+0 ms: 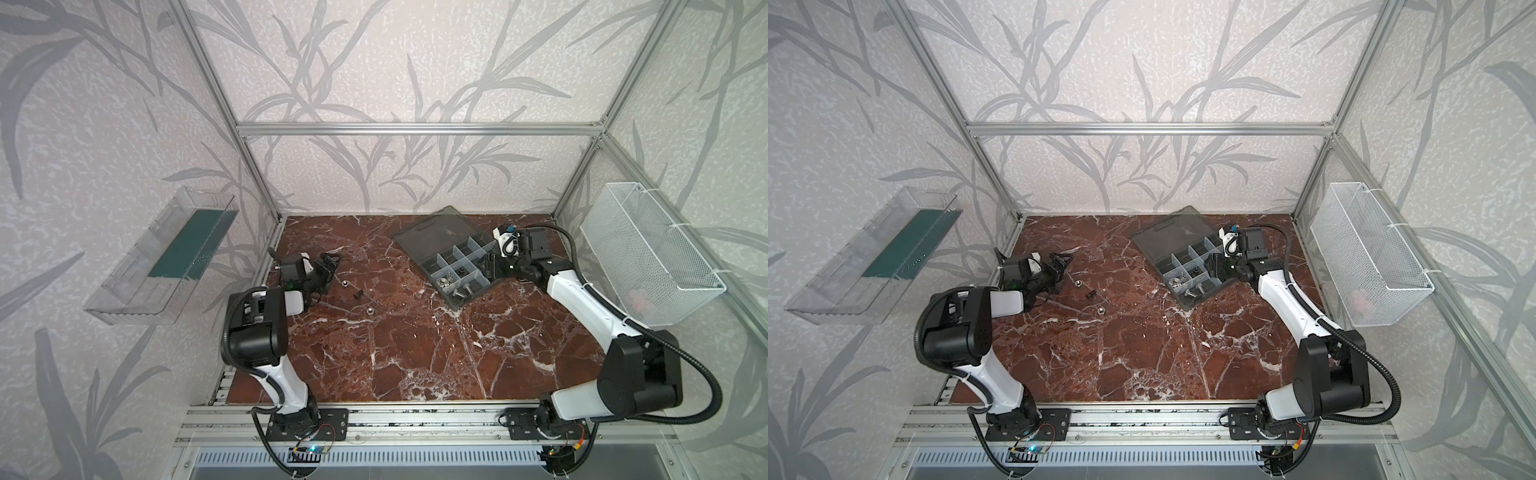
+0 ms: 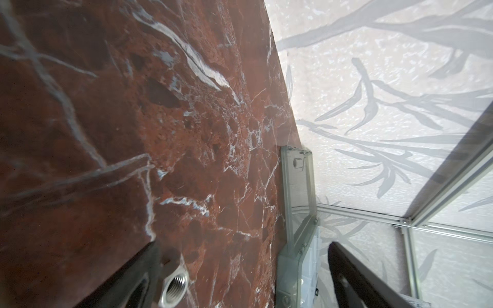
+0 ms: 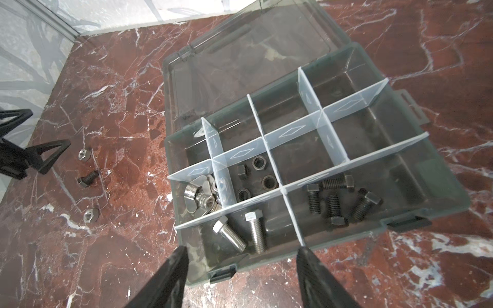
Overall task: Sort the screws and nuts into containers
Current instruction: 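Move the left gripper over the last black bolt while the right gripper withdraws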
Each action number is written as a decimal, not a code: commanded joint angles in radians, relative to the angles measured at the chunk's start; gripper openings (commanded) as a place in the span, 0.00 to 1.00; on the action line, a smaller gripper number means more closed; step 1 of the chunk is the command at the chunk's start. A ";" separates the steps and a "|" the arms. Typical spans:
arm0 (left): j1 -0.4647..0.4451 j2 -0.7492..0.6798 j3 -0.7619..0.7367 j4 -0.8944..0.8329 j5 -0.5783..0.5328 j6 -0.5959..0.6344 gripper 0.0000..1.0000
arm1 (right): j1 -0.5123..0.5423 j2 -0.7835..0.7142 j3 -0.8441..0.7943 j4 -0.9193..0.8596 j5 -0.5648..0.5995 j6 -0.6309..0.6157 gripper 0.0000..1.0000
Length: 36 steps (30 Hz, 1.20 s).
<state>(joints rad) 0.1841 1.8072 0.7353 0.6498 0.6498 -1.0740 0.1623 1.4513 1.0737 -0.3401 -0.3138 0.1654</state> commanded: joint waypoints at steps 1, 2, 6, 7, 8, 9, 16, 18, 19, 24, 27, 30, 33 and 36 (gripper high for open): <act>-0.004 0.039 0.007 0.267 0.008 -0.114 0.96 | 0.006 -0.038 -0.023 0.046 -0.036 0.026 0.66; -0.004 0.049 0.009 0.267 0.001 -0.107 0.96 | 0.006 -0.039 -0.026 0.049 -0.039 0.029 0.66; -0.006 0.062 0.021 0.221 -0.011 -0.075 0.96 | 0.006 -0.038 -0.030 0.057 -0.042 0.030 0.66; -0.007 0.064 0.021 0.207 -0.017 -0.057 0.96 | 0.008 -0.037 -0.029 0.060 -0.042 0.029 0.66; -0.008 0.071 0.019 0.203 -0.020 -0.051 0.96 | 0.008 -0.035 -0.028 0.059 -0.042 0.029 0.66; -0.010 0.077 0.016 0.205 -0.025 -0.049 0.96 | 0.009 -0.034 -0.027 0.058 -0.042 0.029 0.66; -0.049 0.117 -0.002 0.212 -0.048 -0.003 0.96 | 0.008 -0.047 -0.024 0.055 -0.042 0.021 0.67; -0.053 0.134 -0.014 0.238 -0.055 -0.008 0.96 | 0.008 -0.052 -0.024 0.052 -0.038 0.017 0.67; -0.054 0.141 -0.022 0.266 -0.055 -0.017 0.96 | 0.007 -0.054 -0.026 0.052 -0.038 0.016 0.67; -0.057 0.152 -0.047 0.305 -0.061 -0.028 0.96 | 0.008 -0.060 -0.029 0.046 -0.030 0.009 0.67; -0.065 0.150 -0.033 0.247 -0.065 -0.014 0.96 | 0.008 -0.063 -0.029 0.037 -0.024 0.003 0.67; -0.094 0.147 -0.039 0.247 -0.081 -0.005 0.96 | 0.008 -0.072 -0.027 0.027 -0.015 -0.003 0.67; -0.133 0.137 -0.050 0.234 -0.091 0.003 0.96 | 0.009 -0.083 -0.028 0.017 -0.002 -0.011 0.68; -0.173 0.131 -0.090 0.244 -0.117 -0.001 0.96 | 0.008 -0.088 -0.029 0.013 0.004 -0.014 0.68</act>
<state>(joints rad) 0.0429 1.9419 0.6933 0.9356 0.5632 -1.0824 0.1658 1.3956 1.0473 -0.3119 -0.3229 0.1665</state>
